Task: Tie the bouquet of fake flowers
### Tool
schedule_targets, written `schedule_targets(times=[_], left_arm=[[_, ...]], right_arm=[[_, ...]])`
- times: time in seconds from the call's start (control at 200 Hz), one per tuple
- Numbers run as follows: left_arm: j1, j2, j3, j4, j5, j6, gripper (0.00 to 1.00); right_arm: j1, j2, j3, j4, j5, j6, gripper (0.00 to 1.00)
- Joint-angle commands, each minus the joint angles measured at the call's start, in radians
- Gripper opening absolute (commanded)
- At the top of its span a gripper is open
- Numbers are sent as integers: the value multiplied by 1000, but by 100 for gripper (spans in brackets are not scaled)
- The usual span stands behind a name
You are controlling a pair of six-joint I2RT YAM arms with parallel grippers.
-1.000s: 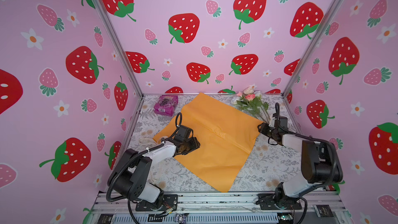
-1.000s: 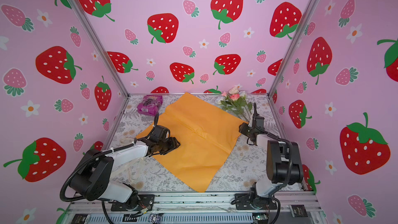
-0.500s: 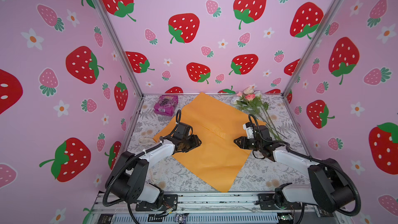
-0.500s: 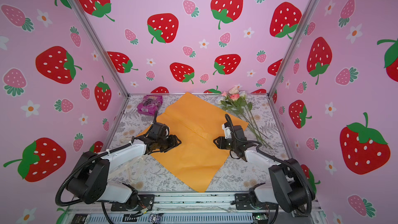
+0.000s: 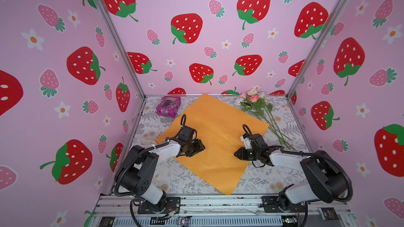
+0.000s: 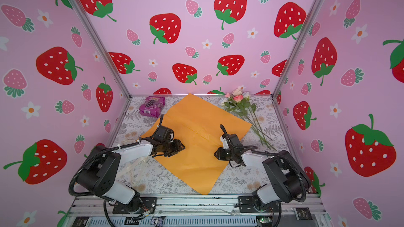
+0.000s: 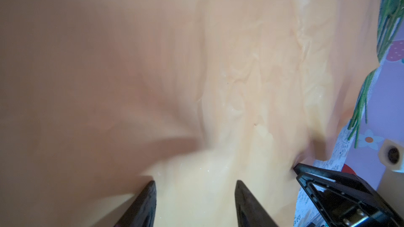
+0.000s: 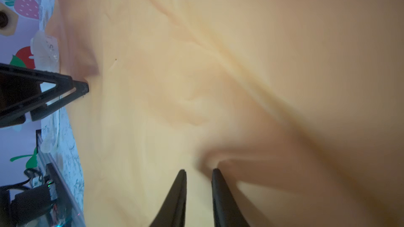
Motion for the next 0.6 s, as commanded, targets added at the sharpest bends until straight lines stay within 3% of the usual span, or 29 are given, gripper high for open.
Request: schedule_targets(times=[0.0, 0.315, 0.595], left_arm=[[19, 70, 23, 16, -24, -22, 58], [33, 59, 55, -52, -7, -20, 56], [20, -71, -46, -70, 44, -35, 57]], right_arm=[[-42, 76, 15, 27, 68, 1, 24], [-63, 103, 35, -26, -28, -45, 22], [-56, -109, -27, -147, -65, -69, 21]])
